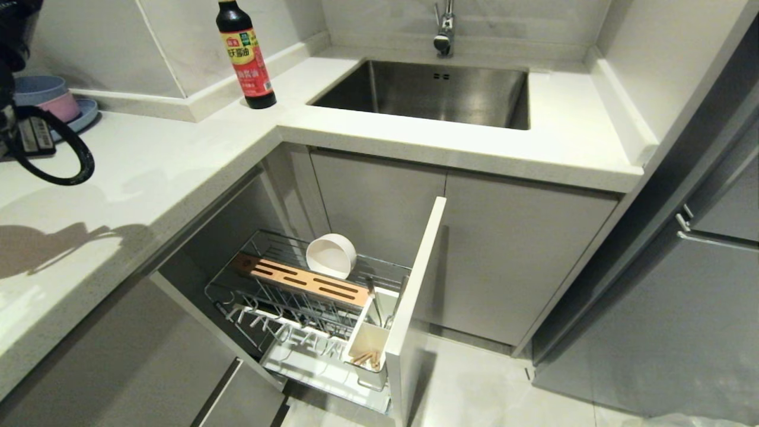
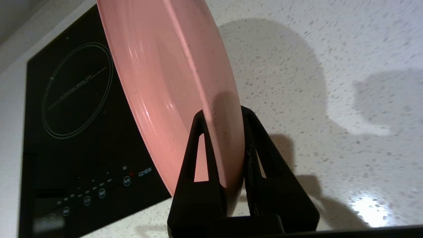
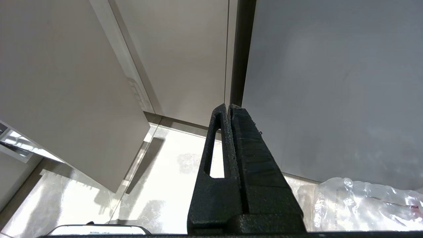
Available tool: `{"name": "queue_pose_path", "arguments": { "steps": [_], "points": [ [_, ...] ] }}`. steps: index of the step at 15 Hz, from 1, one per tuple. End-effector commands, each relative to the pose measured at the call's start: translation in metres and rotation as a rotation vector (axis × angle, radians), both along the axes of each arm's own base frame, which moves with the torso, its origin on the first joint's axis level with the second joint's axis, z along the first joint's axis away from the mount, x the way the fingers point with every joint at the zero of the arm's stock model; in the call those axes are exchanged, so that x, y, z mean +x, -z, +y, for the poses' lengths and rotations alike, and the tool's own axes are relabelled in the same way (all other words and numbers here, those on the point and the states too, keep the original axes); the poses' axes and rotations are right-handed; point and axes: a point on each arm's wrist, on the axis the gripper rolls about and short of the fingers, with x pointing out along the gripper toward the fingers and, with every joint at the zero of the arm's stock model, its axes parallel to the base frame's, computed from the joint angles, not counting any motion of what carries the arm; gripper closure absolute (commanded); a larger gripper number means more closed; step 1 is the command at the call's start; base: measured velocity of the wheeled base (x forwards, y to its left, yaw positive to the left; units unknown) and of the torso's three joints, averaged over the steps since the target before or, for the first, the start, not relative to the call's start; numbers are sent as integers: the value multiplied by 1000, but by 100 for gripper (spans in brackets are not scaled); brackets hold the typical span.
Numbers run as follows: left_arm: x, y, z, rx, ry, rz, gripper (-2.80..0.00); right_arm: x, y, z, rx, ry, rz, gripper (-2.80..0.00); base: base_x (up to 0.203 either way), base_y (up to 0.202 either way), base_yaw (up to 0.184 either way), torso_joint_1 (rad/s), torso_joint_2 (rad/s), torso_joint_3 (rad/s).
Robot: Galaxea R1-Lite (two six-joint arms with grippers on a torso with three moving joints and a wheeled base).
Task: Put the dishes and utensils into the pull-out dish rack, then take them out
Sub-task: Take the plate out of the cupboard
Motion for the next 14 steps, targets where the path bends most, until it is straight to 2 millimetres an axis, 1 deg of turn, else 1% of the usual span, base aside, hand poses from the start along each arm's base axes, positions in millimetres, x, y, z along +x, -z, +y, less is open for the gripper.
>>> {"name": "queue_pose_path", "arguments": {
  "steps": [1, 5, 9, 14],
  "points": [
    [10, 8, 4, 9, -13, 49, 0, 0, 0, 0, 0, -1, 1, 0, 0, 0, 0, 0, 0, 0],
    [23, 20, 9, 34, 28, 183, 0, 0, 0, 0, 0, 0, 0, 0, 0, 0, 0, 0, 0, 0],
    [33, 29, 15, -6, 83, 238, 0, 0, 0, 0, 0, -1, 2, 0, 0, 0, 0, 0, 0, 0],
    [47, 43, 20, -26, 99, 293, 0, 0, 0, 0, 0, 0, 0, 0, 0, 0, 0, 0, 0, 0]
  ]
}}
